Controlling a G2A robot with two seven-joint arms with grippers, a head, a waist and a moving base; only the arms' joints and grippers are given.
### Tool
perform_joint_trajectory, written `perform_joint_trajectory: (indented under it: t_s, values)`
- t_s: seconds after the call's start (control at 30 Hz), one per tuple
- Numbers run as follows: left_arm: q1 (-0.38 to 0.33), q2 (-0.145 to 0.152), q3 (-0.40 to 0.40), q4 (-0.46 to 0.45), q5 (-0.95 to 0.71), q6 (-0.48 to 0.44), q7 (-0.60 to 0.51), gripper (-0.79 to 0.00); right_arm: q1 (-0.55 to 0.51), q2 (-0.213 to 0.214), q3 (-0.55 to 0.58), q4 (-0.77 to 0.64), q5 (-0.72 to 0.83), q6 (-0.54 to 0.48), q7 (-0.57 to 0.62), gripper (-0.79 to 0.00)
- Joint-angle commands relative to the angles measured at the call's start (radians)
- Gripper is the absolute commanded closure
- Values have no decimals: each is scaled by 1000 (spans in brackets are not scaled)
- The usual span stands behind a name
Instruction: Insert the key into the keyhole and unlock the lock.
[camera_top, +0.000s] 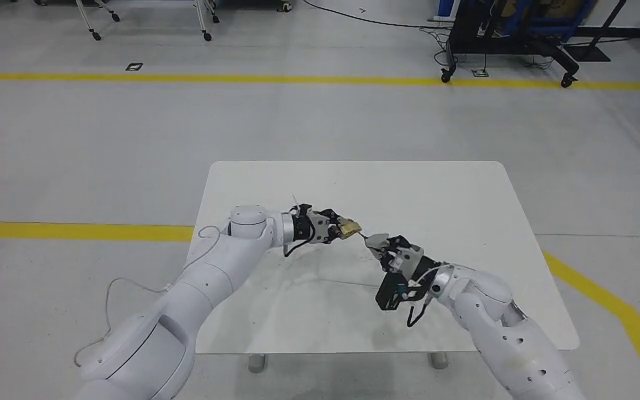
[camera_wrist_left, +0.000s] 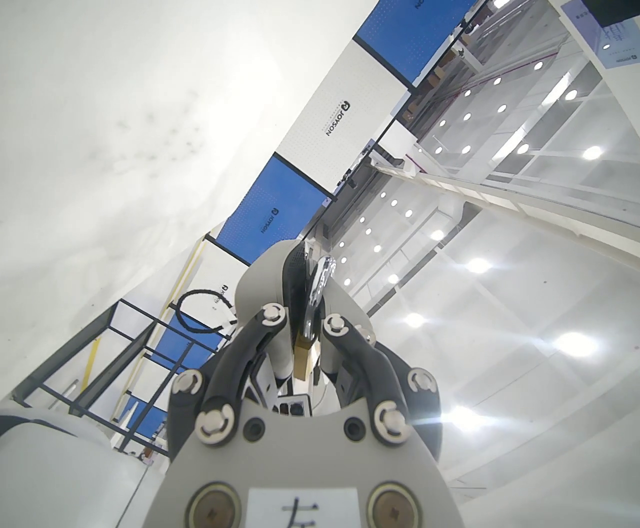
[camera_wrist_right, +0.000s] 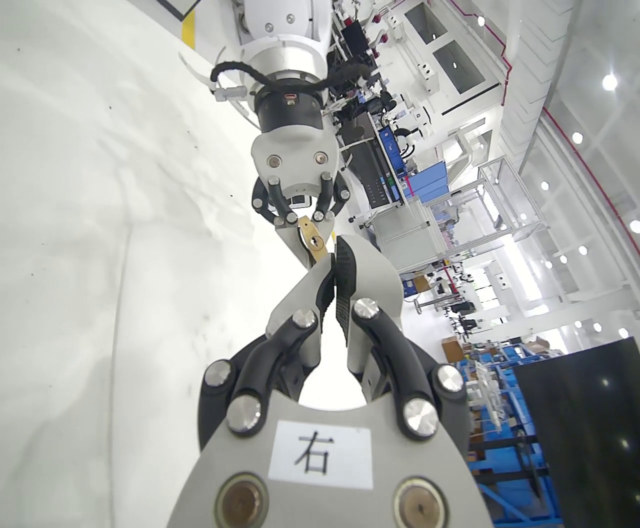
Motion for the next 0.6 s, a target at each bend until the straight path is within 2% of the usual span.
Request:
perform_joint_trajectory:
  t_s: [0.0, 0.27, 0.57]
  values:
    - [3, 0, -4, -3, 15, -13, 4, 0, -12, 1, -3, -22, -41, 20, 29, 0]
    - [7, -2, -15, -12, 67, -21, 10, 0, -45, 5, -32, -100, -203, 35, 171, 0]
    - [8, -8, -22, -11, 122, -26, 12, 0, -59, 9, -59, -165, -315, -28, 237, 0]
